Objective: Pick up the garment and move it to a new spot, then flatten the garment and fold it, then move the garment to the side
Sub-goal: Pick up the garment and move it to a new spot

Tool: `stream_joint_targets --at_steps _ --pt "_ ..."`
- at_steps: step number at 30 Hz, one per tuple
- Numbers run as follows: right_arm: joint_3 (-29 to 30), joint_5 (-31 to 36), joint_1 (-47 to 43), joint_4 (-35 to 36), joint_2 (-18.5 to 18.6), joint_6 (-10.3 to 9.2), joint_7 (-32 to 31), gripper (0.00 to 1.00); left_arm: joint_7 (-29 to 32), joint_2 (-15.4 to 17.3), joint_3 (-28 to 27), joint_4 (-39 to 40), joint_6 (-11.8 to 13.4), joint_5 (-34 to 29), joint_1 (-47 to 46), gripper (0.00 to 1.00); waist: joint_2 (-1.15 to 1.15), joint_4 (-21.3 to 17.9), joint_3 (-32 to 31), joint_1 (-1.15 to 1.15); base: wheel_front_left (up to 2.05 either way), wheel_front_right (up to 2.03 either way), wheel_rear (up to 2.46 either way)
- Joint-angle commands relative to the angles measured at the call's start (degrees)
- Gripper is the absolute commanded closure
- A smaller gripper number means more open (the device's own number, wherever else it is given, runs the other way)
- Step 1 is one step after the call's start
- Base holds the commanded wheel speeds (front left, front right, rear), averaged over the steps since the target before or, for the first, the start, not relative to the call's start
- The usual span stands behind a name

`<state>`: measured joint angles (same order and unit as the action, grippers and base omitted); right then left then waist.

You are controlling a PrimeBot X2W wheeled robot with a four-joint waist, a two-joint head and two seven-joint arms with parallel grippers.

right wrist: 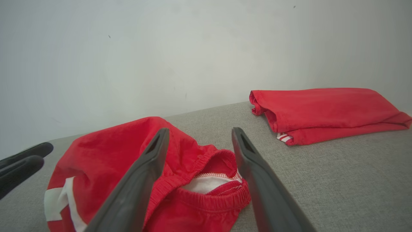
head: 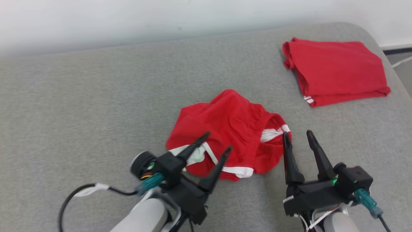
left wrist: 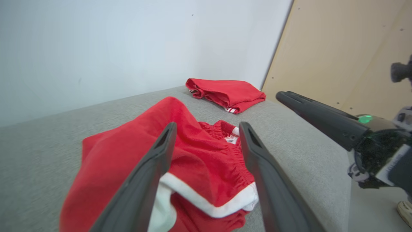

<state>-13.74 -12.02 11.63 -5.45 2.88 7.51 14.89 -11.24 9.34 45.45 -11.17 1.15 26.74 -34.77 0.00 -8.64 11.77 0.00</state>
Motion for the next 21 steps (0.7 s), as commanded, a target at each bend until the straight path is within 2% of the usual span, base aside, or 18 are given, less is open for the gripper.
stream_joint_targets --at_steps 1,11,18,21 --pt "0.0 0.6 -1.1 -0.4 0.0 -0.04 0.3 0.00 -1.1 0.9 -1.1 0.5 1.1 0.6 1.7 0.00 0.00 1.8 -1.6 0.00 0.00 0.00 0.00" --pt "-0.5 1.3 -3.2 -1.7 0.0 -0.04 0.3 0.00 -3.7 4.8 -6.4 2.0 6.9 -1.3 7.8 0.00 0.00 4.4 -4.6 0.00 0.00 0.00 0.00" --pt "-1.1 1.5 -3.9 -3.6 0.0 -0.04 0.3 0.00 -4.1 6.8 -14.7 7.0 10.7 -2.5 14.2 0.00 0.00 4.9 -5.7 0.00 0.00 0.00 0.00" --pt "-1.2 1.4 -3.8 -4.1 0.0 -0.04 0.3 0.00 -4.0 7.3 -17.7 8.6 11.7 -3.5 16.4 0.00 0.00 5.0 -5.8 0.00 0.00 0.00 0.00"
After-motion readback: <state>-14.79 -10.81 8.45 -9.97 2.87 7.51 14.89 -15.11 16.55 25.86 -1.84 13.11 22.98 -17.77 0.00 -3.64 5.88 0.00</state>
